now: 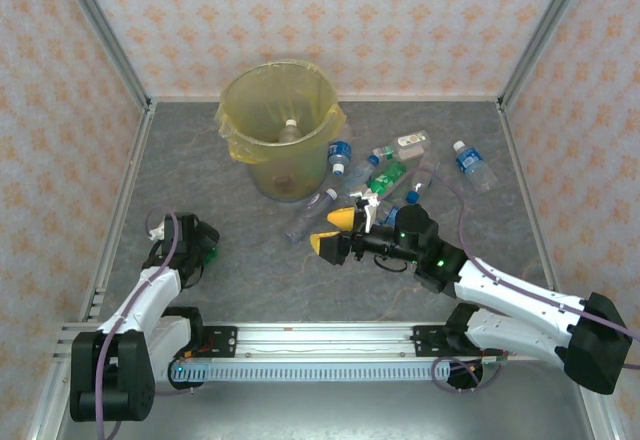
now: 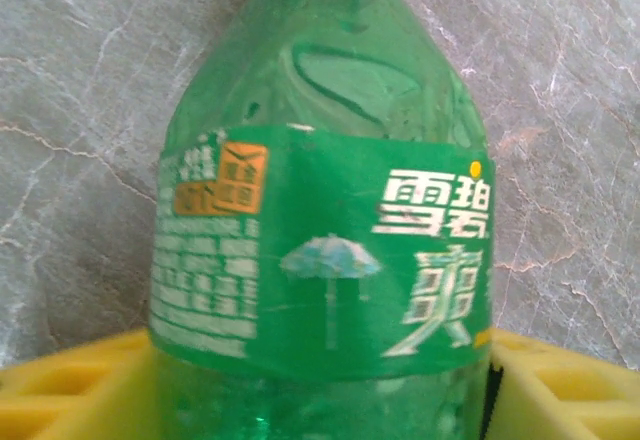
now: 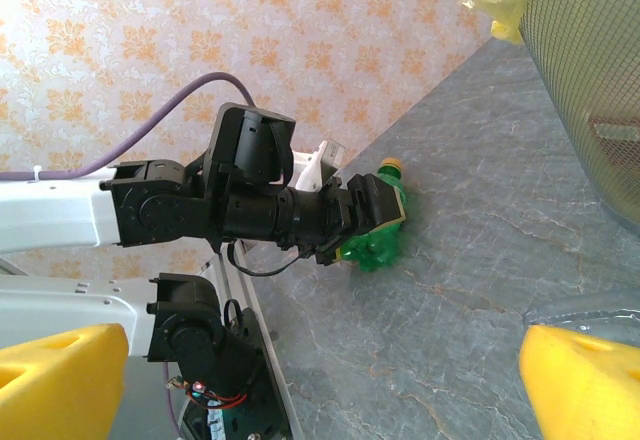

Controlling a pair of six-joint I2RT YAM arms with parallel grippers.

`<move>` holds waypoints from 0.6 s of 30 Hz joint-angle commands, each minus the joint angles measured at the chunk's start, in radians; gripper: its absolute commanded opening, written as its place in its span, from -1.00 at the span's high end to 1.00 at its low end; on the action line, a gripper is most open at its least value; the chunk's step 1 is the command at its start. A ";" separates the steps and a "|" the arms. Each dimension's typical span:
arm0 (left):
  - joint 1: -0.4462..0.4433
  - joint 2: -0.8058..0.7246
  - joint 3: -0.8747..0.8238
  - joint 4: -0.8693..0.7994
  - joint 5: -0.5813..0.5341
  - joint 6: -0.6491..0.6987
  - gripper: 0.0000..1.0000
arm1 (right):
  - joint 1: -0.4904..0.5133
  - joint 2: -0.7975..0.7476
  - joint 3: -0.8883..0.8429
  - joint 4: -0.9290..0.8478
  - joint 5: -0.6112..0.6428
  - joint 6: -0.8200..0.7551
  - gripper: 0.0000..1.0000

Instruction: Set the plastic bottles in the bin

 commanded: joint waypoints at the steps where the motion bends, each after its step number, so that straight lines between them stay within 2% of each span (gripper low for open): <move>1: -0.010 -0.017 -0.006 -0.028 -0.032 -0.003 -0.30 | 0.007 0.002 0.023 0.016 -0.001 -0.007 -0.99; 3: -0.016 -0.019 0.000 -0.030 -0.033 0.000 -0.23 | 0.007 0.003 0.027 0.010 0.000 -0.009 -0.99; 10: -0.083 -0.049 0.051 -0.068 -0.080 0.001 -0.22 | 0.007 0.003 0.033 -0.002 0.025 -0.006 -0.99; 16: -0.196 -0.115 0.121 -0.129 -0.167 0.002 -0.22 | 0.007 0.006 0.059 -0.035 0.100 0.003 -0.99; 18: -0.244 -0.128 0.146 -0.152 -0.213 0.013 -0.22 | 0.007 0.010 0.074 -0.053 0.163 0.029 -0.99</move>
